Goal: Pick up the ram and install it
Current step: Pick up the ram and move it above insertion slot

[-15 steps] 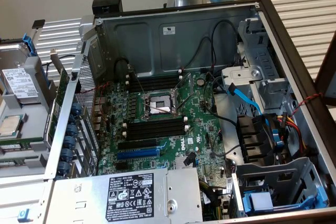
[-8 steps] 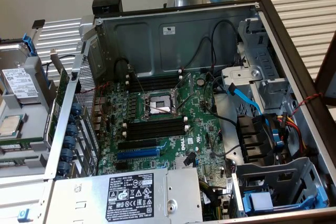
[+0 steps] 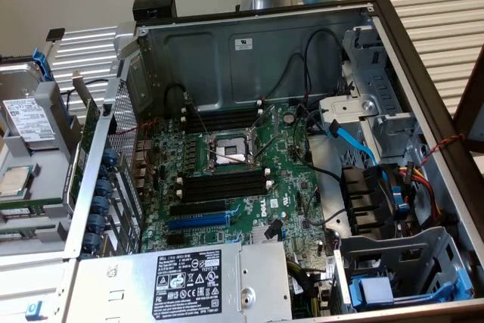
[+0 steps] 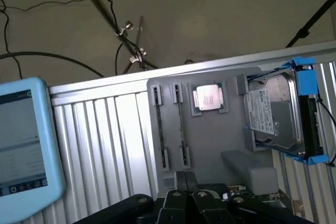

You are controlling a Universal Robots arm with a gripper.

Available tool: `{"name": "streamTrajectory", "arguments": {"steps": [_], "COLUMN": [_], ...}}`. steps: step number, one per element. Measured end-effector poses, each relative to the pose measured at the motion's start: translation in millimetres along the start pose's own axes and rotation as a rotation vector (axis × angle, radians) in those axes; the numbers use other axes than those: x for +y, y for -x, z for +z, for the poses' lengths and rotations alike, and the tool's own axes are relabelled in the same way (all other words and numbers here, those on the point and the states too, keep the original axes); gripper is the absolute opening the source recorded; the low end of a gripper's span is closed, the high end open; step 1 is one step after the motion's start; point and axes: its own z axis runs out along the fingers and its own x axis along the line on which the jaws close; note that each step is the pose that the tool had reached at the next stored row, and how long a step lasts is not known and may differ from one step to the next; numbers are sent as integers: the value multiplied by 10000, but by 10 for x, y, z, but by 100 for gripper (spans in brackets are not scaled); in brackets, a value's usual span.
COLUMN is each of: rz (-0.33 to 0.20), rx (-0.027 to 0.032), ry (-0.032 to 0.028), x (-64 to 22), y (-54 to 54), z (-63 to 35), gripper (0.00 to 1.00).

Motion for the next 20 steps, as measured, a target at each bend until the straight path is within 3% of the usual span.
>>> {"name": "streamTrajectory", "arguments": {"steps": [4, 12, 19, 20], "rz": [-19, -1359, -1395, -1395], "rx": [5, 69, 74, 73], "ry": [-1, -1, -1, -1], "x": [4, 6, 7, 7], "y": [1, 0, 0, 0], "z": [1, 6, 7, 8], "gripper": [11, 11, 12, 24]}}
